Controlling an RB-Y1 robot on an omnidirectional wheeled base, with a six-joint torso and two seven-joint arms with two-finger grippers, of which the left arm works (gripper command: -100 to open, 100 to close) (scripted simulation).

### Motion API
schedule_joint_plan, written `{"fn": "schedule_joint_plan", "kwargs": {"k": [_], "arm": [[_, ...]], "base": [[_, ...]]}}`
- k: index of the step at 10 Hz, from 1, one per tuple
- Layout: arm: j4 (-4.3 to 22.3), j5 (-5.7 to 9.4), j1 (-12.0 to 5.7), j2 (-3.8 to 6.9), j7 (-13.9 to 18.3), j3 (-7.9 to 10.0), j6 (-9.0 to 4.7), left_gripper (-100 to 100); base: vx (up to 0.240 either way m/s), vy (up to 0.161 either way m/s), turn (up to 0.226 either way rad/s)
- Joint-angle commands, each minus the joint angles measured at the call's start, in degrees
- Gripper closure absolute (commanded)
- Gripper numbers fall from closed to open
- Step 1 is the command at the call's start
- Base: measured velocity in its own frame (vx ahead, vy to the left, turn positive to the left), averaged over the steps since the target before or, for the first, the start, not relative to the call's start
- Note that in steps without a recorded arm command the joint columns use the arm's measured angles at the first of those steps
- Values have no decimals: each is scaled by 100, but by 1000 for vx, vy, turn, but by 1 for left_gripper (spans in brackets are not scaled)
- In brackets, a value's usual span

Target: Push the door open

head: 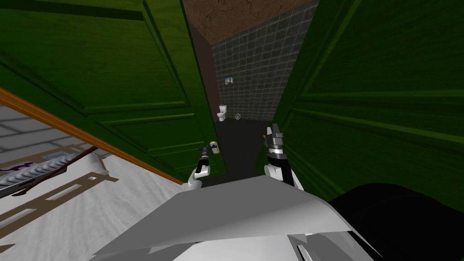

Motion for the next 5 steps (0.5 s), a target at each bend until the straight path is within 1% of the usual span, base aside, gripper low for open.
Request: {"fn": "schedule_joint_plan", "kwargs": {"k": [1, 2, 3, 5], "arm": [[-20, 83, 18, 82, -87, -36, -2, 100], [-29, 117, 26, 111, -123, -51, -3, 100], [-46, 187, 41, 163, -197, -81, -4, 100], [-73, 297, 65, 230, -312, -128, -7, 100]], "base": [[125, -23, 115], [181, -38, 140], [207, -27, 143], [206, 14, 123]]}}
